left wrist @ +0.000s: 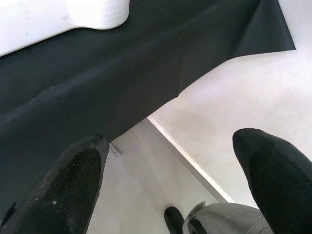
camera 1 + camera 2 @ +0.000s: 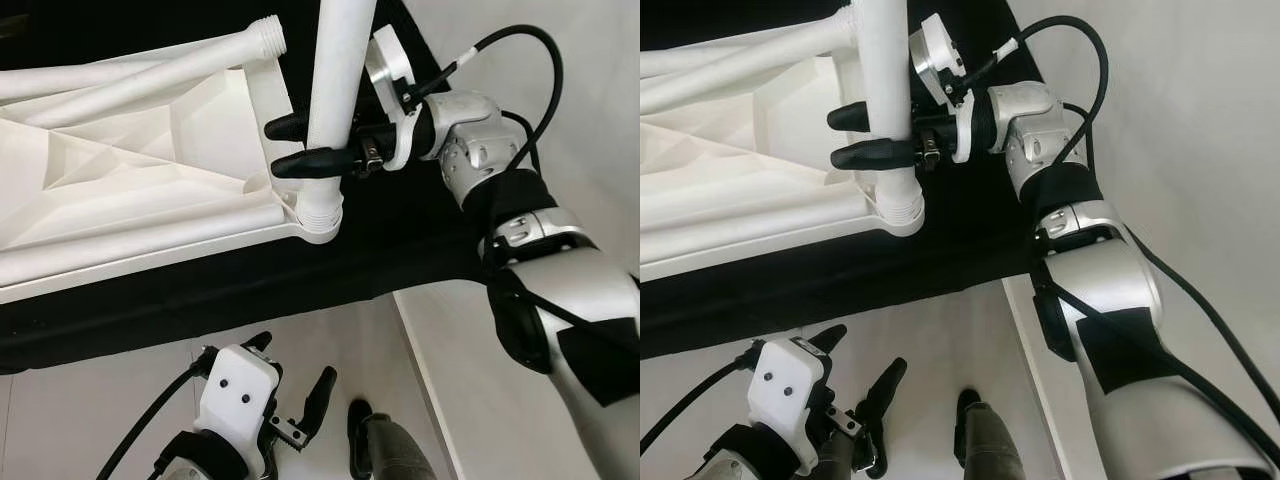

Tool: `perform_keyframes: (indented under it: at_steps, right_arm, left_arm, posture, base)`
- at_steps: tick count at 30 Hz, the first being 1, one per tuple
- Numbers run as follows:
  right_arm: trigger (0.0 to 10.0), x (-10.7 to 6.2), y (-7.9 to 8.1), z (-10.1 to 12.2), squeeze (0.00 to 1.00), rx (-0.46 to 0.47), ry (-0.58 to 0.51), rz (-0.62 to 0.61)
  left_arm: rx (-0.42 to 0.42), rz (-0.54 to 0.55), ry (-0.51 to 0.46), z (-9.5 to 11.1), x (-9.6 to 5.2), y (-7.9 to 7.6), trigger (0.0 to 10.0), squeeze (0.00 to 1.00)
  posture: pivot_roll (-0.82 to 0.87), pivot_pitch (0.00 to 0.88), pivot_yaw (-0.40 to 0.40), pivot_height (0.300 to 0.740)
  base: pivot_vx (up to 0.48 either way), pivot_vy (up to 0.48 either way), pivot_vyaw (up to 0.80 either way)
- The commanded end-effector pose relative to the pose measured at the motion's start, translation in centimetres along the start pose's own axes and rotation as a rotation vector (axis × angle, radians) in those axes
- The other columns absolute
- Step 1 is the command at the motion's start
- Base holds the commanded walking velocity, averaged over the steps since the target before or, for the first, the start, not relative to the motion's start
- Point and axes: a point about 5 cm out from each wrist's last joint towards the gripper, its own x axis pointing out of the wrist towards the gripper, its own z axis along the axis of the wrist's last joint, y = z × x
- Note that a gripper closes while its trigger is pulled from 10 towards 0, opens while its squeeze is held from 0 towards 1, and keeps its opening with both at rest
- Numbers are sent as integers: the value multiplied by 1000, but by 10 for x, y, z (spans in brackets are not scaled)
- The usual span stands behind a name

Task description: Building children table

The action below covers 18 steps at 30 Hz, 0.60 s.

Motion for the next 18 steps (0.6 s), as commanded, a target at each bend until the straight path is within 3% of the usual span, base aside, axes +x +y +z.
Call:
perform_keyframes:
  at_steps: [1,18]
  right_arm:
    - [10000,7,8,-22,0,69,65,49]
    - [10000,36,13,-21,0,73,75,166]
  left_arm:
    - [-20,-3,10,-2,-3,-2,10000,0]
    - [-34,-6,6,1,-6,-8,10000,0]
  posture:
    - [36,419,-10,740]
    - [46,447,-26,740]
  base:
    - [0,0,0]
    - [0,0,0]
